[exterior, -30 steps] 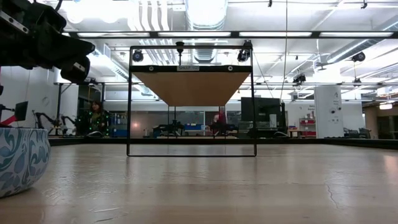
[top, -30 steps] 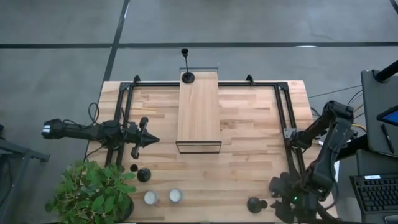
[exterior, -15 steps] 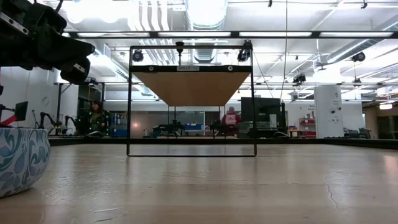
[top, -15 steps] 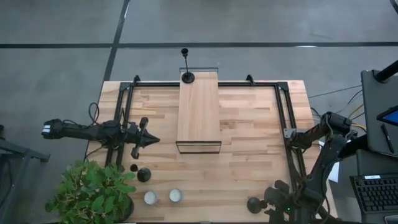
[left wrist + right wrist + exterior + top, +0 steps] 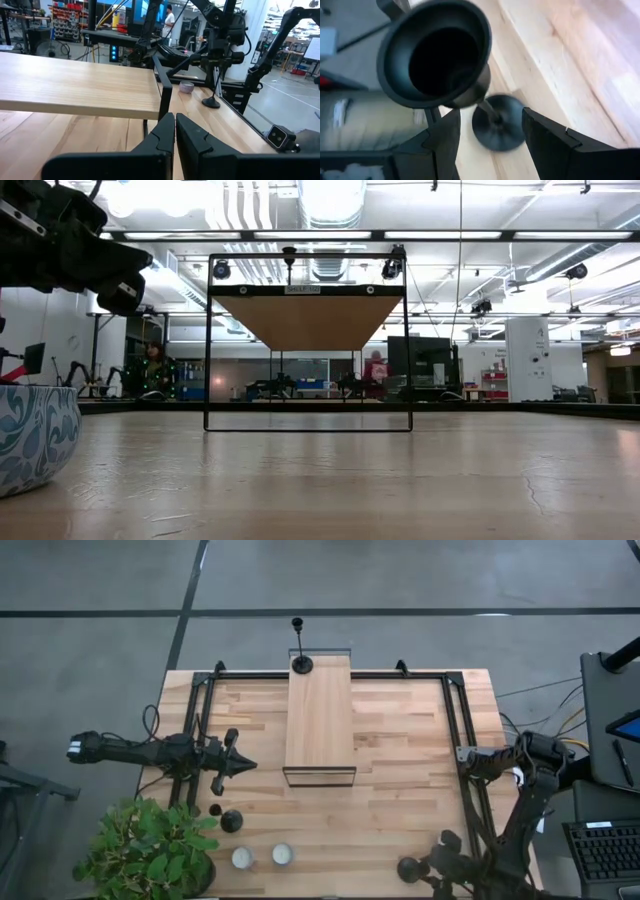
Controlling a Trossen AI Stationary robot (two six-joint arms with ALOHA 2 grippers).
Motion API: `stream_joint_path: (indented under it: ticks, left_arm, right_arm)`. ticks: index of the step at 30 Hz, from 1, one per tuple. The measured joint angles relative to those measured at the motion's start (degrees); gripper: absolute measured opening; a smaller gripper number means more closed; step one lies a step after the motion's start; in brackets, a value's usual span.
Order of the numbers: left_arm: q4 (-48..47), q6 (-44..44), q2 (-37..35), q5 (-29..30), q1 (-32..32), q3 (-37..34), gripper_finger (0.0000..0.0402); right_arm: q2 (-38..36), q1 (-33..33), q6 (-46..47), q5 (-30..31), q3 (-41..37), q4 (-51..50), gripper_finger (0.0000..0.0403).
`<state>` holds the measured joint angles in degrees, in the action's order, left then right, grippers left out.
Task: Pick & Place candle stick holders
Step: Align the right black candle holder with the other black candle holder on the shelf
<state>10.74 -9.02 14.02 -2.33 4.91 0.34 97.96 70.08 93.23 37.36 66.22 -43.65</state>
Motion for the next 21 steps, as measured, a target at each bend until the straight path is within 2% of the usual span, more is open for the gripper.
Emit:
stream_joint_path:
  ticks: [6, 15, 21]
  left_arm:
    - [-0.2, 0.0, 0.0, 0.0, 0.0, 0.0, 0.0014]
    - [-0.4, 0.0, 0.0, 0.0, 0.0, 0.0, 0.0014]
    - [-0.5, 0.0, 0.0, 0.0, 0.0, 0.0, 0.0014]
  right_arm:
    - [2.3, 1.3, 1.3, 6.7, 0.0, 0.4, 0.0185]
    - [5.0, 1.4, 1.3, 8.1, 0.0, 2.4, 0.0133]
    - [5.0, 3.2, 0.8, 14.1, 0.0, 2.5, 0.0095]
